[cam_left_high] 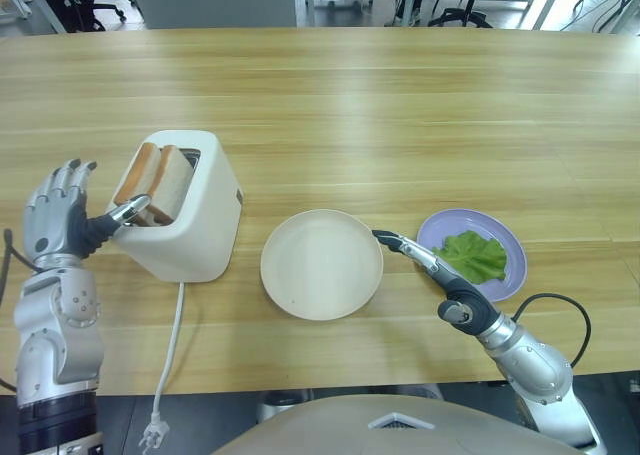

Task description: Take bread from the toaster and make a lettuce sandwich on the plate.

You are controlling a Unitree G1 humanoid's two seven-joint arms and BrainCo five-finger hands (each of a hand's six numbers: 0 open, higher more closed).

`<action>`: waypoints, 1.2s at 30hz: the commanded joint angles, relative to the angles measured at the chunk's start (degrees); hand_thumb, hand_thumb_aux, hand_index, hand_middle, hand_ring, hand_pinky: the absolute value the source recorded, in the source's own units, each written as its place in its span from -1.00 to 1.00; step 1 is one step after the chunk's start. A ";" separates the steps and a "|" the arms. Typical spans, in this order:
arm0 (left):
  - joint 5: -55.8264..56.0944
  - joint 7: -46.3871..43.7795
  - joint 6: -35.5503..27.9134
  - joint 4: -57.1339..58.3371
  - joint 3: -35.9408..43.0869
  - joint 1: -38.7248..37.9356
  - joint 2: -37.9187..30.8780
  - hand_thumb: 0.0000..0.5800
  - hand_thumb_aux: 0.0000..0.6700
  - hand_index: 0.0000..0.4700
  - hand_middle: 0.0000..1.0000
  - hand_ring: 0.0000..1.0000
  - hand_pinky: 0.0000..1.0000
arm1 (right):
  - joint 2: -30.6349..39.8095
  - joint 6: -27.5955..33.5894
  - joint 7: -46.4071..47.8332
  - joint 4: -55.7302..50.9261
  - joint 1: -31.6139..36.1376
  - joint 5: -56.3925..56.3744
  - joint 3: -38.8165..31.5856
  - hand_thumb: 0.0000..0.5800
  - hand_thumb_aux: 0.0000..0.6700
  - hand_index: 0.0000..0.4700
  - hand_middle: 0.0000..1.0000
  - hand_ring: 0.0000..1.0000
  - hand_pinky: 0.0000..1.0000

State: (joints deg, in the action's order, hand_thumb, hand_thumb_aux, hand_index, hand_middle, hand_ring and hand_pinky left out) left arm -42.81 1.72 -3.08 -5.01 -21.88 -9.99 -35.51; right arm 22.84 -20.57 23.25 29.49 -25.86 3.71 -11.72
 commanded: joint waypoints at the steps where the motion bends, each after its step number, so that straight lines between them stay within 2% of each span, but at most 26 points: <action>1: -1.10 0.48 -1.33 3.88 3.37 0.99 -1.29 -1.00 -1.00 -1.00 -1.00 -1.00 -1.00 | 0.18 1.30 0.23 1.77 -0.14 -0.47 -0.09 -1.00 -1.00 -1.00 -1.00 -1.00 -1.00; 6: -0.44 1.30 -2.36 4.83 4.92 1.70 -2.33 -1.00 -1.00 -1.00 -1.00 -1.00 -1.00 | 0.33 1.90 0.45 2.74 -0.15 -0.91 -0.07 -1.00 -1.00 -1.00 -1.00 -1.00 -1.00; 7: 0.03 1.01 -2.28 5.02 5.28 1.88 -2.49 -0.60 -0.79 -0.79 -1.00 -1.00 -1.00 | 0.35 1.96 0.46 2.83 -0.13 -0.94 -0.09 -1.00 -1.00 -1.00 -1.00 -1.00 -1.00; 8: 0.52 0.80 -2.31 5.16 5.55 2.09 -2.49 0.53 0.04 0.01 -1.00 -1.00 -1.00 | 0.36 2.01 0.47 2.94 -0.10 -0.94 -0.11 -1.00 -1.00 -1.00 -1.00 -1.00 -1.00; 9: 0.95 0.55 -2.26 5.25 5.81 2.21 -2.54 0.65 0.17 0.14 -1.00 -1.00 -1.00 | 0.38 2.06 0.48 3.04 -0.06 -0.92 -0.14 -1.00 -1.00 -1.00 -1.00 -1.00 -1.00; 10: 1.69 0.21 -2.15 5.28 5.93 2.31 -2.48 1.00 1.00 0.96 -1.00 -1.00 -1.00 | 0.38 2.12 0.48 3.12 -0.02 -0.90 -0.16 -1.00 -1.00 -1.00 -1.00 -1.00 -1.00; 21: 13.37 -0.90 1.56 2.79 4.86 2.96 0.05 1.00 1.00 0.96 -1.00 -1.00 -1.00 | 0.10 2.23 0.34 3.41 -0.13 -0.31 -1.02 -1.00 -1.00 -1.00 -1.00 -1.00 -1.00; 22: 14.06 -0.86 1.97 2.64 4.81 3.08 0.19 1.00 1.00 0.96 -0.92 -0.92 -0.92 | 0.08 2.22 0.31 3.40 -0.10 -0.23 -1.12 -1.00 -1.00 -1.00 -1.00 -1.00 -1.00; 23: 14.00 -0.45 2.42 2.52 4.87 3.09 0.06 1.00 1.00 0.96 -0.84 -0.84 -0.84 | 0.09 2.19 0.28 3.40 -0.06 -0.17 -1.20 -1.00 -1.00 -1.00 -1.00 -1.00 -1.00; 31: 11.51 0.86 4.85 1.48 6.28 2.46 -1.47 1.00 1.00 0.96 -0.81 -0.81 -0.81 | 0.19 2.20 0.13 3.41 0.03 0.13 -1.63 -1.00 -1.00 -1.00 -1.00 -1.00 -1.00; 33: 12.01 1.64 5.87 1.48 6.12 2.41 -1.27 1.00 1.00 0.96 -0.74 -0.74 -0.74 | 0.17 2.23 0.12 3.42 0.03 0.20 -1.66 -1.00 -1.00 -1.00 -1.00 -1.00 -1.00; 34: 12.07 1.95 6.22 1.23 5.99 2.45 -1.29 1.00 1.00 0.96 -0.61 -0.61 -0.61 | 0.18 2.26 0.15 3.42 0.08 0.20 -1.66 -1.00 -1.00 -1.00 -1.00 -1.00 -1.00; 35: 12.40 2.34 6.64 0.94 5.70 2.62 -1.21 1.00 1.00 0.96 0.51 0.51 0.51 | 0.19 2.27 0.19 3.40 0.15 0.18 -1.67 -1.00 -1.00 -1.00 -1.00 -1.00 -1.00; 36: 13.23 2.51 7.19 0.64 5.32 2.92 -1.00 1.00 1.00 0.96 0.51 0.51 0.51 | 0.20 2.28 0.21 3.39 0.22 0.17 -1.67 -1.00 -1.00 -1.00 -1.00 -1.00 -1.00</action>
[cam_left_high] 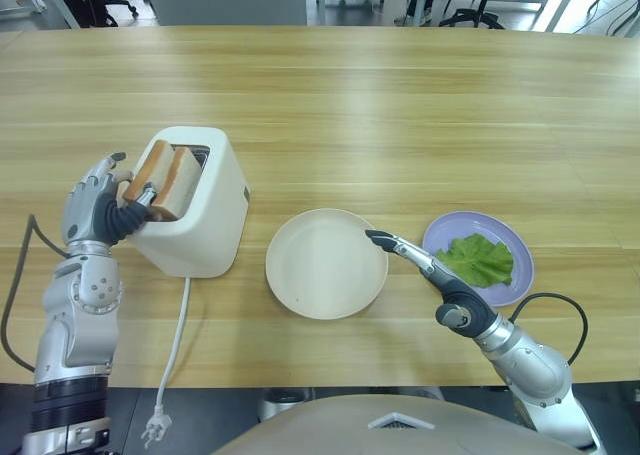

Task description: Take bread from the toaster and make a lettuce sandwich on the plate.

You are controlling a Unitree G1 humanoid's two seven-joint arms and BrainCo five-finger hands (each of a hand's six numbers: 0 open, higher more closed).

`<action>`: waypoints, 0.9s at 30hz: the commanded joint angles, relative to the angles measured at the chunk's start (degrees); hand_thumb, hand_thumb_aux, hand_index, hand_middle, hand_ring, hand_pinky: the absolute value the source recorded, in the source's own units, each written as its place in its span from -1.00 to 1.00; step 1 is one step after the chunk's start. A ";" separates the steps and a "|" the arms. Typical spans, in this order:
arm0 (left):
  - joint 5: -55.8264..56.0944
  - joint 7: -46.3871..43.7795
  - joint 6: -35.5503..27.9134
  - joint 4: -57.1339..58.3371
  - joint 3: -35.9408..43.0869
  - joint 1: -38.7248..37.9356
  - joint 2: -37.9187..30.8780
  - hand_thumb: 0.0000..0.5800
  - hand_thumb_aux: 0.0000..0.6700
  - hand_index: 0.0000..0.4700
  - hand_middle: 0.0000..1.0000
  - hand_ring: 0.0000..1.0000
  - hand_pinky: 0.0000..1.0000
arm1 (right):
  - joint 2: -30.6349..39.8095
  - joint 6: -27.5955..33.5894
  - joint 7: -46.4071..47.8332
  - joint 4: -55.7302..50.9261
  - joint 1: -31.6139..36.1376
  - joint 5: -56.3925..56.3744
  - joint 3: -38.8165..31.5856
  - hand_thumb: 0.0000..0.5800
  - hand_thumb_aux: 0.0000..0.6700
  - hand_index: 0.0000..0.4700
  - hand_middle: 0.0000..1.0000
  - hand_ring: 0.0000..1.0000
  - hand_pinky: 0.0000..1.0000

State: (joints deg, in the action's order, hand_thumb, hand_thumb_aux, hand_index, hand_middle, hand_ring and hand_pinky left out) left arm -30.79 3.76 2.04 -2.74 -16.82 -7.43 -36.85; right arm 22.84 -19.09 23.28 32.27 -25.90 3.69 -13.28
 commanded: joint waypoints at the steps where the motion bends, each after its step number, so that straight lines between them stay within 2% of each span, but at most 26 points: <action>1: 3.12 0.66 2.85 -2.17 -0.54 1.09 0.94 1.00 1.00 0.96 0.51 0.51 0.51 | 0.22 0.78 0.20 0.61 0.30 0.25 -0.12 -1.00 -1.00 -1.00 -1.00 -1.00 -1.00; 2: 4.50 0.81 3.39 -2.52 -1.09 1.60 1.37 1.00 1.00 0.96 1.00 1.00 1.00 | 0.24 0.76 0.20 0.61 0.32 0.30 -0.13 -1.00 -1.00 -1.00 -1.00 -1.00 -1.00; 8: 13.78 1.89 5.87 -4.21 -7.08 6.28 3.97 1.00 1.00 0.96 1.00 1.00 1.00 | 0.29 0.75 0.18 0.63 0.67 0.65 -0.31 -1.00 -1.00 -1.00 -1.00 -1.00 -1.00; 17: 15.84 4.37 9.36 -3.61 -11.46 10.86 3.07 1.00 1.00 0.96 1.00 1.00 1.00 | 0.42 0.89 0.24 0.67 1.19 0.83 -0.49 -1.00 -1.00 -1.00 -1.00 -1.00 -1.00; 20: 18.13 3.09 9.84 -7.47 -12.11 12.11 3.12 1.00 1.00 0.96 1.00 1.00 1.00 | 0.63 0.86 0.37 0.55 1.60 0.80 -0.23 -1.00 -1.00 -1.00 -1.00 -1.00 -1.00; 23: 24.74 -2.38 6.89 -15.64 -9.11 12.81 4.20 1.00 1.00 0.96 1.00 1.00 1.00 | 1.11 0.32 0.09 0.08 2.30 1.20 0.94 -1.00 -1.00 -1.00 -1.00 -1.00 -1.00; 27: 31.72 -10.52 -0.60 -26.39 -0.89 12.14 5.59 1.00 1.00 0.96 1.00 1.00 1.00 | 1.32 0.21 -0.85 -0.34 3.85 0.14 4.20 -1.00 -1.00 -1.00 -1.00 -1.00 -1.00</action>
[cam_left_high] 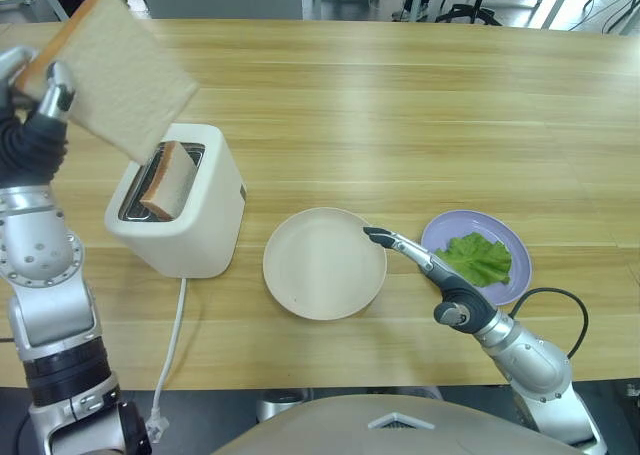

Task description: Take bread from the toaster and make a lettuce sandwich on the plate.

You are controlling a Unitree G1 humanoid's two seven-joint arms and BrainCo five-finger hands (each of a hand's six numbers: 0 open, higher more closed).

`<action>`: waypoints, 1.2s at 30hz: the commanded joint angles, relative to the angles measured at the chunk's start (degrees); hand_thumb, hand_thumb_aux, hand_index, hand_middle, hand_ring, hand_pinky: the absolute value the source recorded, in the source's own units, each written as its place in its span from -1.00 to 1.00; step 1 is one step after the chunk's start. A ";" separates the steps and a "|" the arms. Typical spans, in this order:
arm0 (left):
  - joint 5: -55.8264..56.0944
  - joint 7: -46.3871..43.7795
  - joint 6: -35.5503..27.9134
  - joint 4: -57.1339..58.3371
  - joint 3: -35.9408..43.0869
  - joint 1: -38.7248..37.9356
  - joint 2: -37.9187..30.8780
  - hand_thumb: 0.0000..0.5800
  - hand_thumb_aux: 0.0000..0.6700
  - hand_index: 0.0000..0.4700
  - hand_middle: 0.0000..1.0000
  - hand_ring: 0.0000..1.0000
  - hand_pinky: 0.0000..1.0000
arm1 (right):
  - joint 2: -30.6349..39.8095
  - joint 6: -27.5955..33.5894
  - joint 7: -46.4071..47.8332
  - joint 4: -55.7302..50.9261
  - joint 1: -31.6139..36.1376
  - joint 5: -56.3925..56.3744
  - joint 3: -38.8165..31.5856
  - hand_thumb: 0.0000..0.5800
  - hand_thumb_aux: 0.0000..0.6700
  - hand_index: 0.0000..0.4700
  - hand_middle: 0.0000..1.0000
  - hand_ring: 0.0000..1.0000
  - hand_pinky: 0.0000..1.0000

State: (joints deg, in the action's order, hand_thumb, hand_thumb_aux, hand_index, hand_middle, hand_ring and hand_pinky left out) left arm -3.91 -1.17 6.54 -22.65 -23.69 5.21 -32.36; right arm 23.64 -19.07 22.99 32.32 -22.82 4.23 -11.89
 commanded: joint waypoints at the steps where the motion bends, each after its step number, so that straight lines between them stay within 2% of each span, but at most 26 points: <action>1: 6.75 -8.14 -7.16 -8.67 8.70 -1.08 1.05 1.00 1.00 0.96 1.00 1.00 1.00 | 0.60 -0.59 -0.94 -0.43 1.29 -0.19 3.91 -1.00 -1.00 -1.00 -1.00 -1.00 -1.00; 4: 10.72 -14.00 -12.70 -14.04 16.38 -2.80 1.30 1.00 1.00 0.96 1.00 1.00 1.00 | 0.70 -3.26 -2.65 -1.22 3.23 1.11 7.66 -1.00 -1.00 -1.00 -1.00 -1.00 -1.00; 9: 11.69 -20.28 -20.05 -17.00 28.44 -5.25 1.72 1.00 1.00 0.96 1.00 1.00 1.00 | 0.83 -12.08 -6.22 -2.47 5.06 7.05 12.39 -1.00 -1.00 -1.00 -1.00 -1.00 -1.00; 15: 2.48 -22.24 -21.23 -8.09 38.83 -7.24 1.15 1.00 1.00 0.96 1.00 1.00 1.00 | 1.45 -16.20 -7.65 -4.67 4.80 10.13 14.38 -1.00 -1.00 -1.00 -1.00 -1.00 -1.00; 23: -7.62 -18.25 -14.23 7.52 41.52 -5.86 3.04 1.00 1.00 0.96 1.00 1.00 1.00 | 4.91 -18.86 -6.14 -6.95 3.22 11.73 13.72 -1.00 -1.00 -1.00 -1.00 -1.00 -1.00; 36: -10.53 -16.08 -10.49 15.00 36.76 -6.59 3.40 1.00 1.00 0.96 1.00 1.00 1.00 | 9.14 -18.22 -4.42 -9.53 2.11 12.23 15.28 -1.00 -1.00 -1.00 -1.00 -1.00 -1.00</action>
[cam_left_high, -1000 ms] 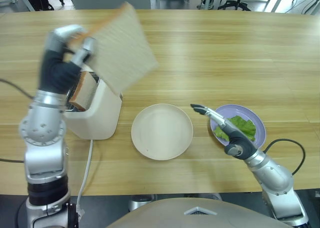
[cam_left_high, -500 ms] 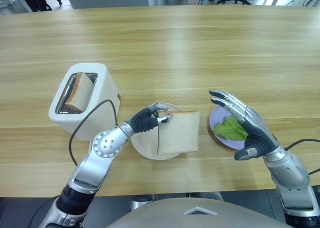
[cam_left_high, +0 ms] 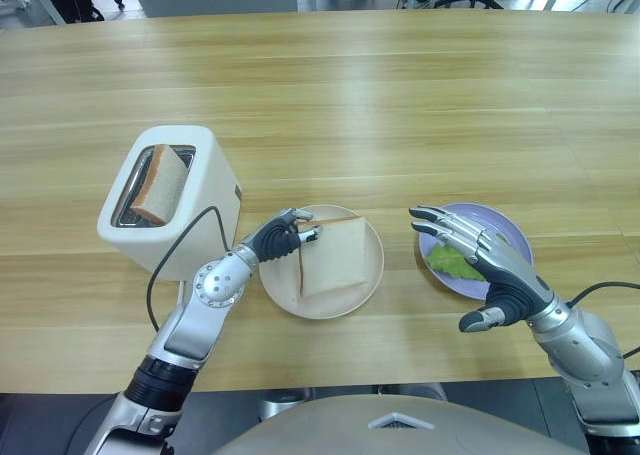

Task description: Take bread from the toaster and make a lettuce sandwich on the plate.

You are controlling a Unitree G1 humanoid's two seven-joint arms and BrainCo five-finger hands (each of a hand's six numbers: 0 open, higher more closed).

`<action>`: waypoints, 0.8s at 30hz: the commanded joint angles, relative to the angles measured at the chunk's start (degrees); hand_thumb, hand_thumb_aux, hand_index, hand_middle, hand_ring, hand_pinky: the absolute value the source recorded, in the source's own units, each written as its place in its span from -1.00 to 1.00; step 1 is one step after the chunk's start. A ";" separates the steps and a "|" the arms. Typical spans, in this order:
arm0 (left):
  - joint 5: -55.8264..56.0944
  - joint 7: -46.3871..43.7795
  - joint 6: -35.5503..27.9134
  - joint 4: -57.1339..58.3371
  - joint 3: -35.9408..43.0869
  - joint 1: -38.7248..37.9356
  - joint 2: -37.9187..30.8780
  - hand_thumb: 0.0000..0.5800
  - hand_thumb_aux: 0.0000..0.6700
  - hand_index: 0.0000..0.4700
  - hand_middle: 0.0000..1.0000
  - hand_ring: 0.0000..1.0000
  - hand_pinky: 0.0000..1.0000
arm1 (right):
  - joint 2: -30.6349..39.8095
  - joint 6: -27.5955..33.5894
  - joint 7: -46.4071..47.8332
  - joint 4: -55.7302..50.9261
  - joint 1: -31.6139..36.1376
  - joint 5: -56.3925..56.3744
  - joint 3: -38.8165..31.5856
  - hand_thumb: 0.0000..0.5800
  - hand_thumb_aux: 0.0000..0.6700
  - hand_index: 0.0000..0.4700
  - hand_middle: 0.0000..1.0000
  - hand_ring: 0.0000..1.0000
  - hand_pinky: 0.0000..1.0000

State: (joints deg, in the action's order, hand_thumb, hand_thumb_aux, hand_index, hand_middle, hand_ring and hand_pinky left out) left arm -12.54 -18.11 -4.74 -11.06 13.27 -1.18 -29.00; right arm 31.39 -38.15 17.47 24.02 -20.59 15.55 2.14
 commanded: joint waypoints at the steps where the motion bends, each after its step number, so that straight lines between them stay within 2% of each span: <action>1: -2.93 1.07 1.04 4.60 0.21 -0.02 -0.09 1.00 1.00 0.96 1.00 1.00 1.00 | 1.93 1.13 1.30 -1.57 0.01 1.23 1.50 -1.00 -1.00 -1.00 -1.00 -1.00 -1.00; 6: -7.65 2.08 1.68 8.86 1.81 0.06 -0.39 1.00 1.00 0.96 1.00 1.00 1.00 | 4.38 2.14 1.17 -3.44 1.31 4.65 3.11 -1.00 -1.00 -1.00 -1.00 -1.00 -1.00; 11: -15.73 2.10 2.51 12.27 6.27 0.66 -2.16 1.00 1.00 0.96 1.00 1.00 1.00 | 7.52 3.09 -1.46 -6.19 3.78 15.52 6.21 -1.00 -1.00 -1.00 -1.00 -1.00 -1.00; 12: -17.41 3.19 2.55 12.68 6.78 0.94 -2.23 0.73 0.27 0.24 1.00 1.00 1.00 | 8.13 3.36 -2.20 -6.87 4.39 17.52 6.76 -1.00 -1.00 -1.00 -1.00 -1.00 -1.00; 13: -18.99 4.49 2.79 12.89 7.06 1.25 -2.18 -0.37 -0.65 -0.66 1.00 1.00 1.00 | 9.16 3.79 -3.11 -7.69 5.10 20.57 7.21 -1.00 -1.00 -1.00 -1.00 -1.00 -1.00; 14: -20.30 5.75 2.88 12.77 7.04 1.43 -2.01 -1.00 -1.00 -1.00 1.00 1.00 1.00 | 10.25 3.76 -4.42 -8.65 5.84 23.37 7.56 -1.00 -1.00 -1.00 -1.00 -1.00 -1.00; 15: -21.35 6.70 2.79 12.33 6.91 1.45 -1.93 -1.00 -1.00 -1.00 0.60 0.60 0.60 | 11.21 4.16 -5.27 -9.70 6.52 25.49 7.77 -1.00 -1.00 -1.00 -1.00 -1.00 -1.00; 16: -22.74 7.67 2.78 11.57 6.78 1.55 -2.05 -1.00 -1.00 -1.00 -0.02 -0.02 -0.02 | 12.38 4.87 -6.21 -10.99 7.17 28.29 7.77 -1.00 -1.00 -1.00 -1.00 -1.00 -1.00; 17: -23.87 8.64 2.52 10.57 6.36 1.37 -2.04 -1.00 -1.00 -1.00 -1.00 -1.00 -1.00 | 13.72 4.55 -7.88 -12.56 8.07 30.86 7.36 -1.00 -1.00 -1.00 -1.00 -1.00 -1.00; 24: -29.30 12.45 1.96 -1.28 1.37 -1.96 -3.37 -1.00 -1.00 -1.00 -1.00 -1.00 -1.00 | 19.80 7.72 -17.60 -24.33 11.99 45.15 1.76 -1.00 -1.00 -1.00 -1.00 -1.00 -1.00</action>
State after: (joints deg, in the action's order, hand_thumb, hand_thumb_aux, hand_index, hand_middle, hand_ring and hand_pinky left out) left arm -40.29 -6.28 -2.28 -9.19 16.40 -1.89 -31.64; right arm 50.01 -31.61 2.01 3.37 -9.07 56.93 6.12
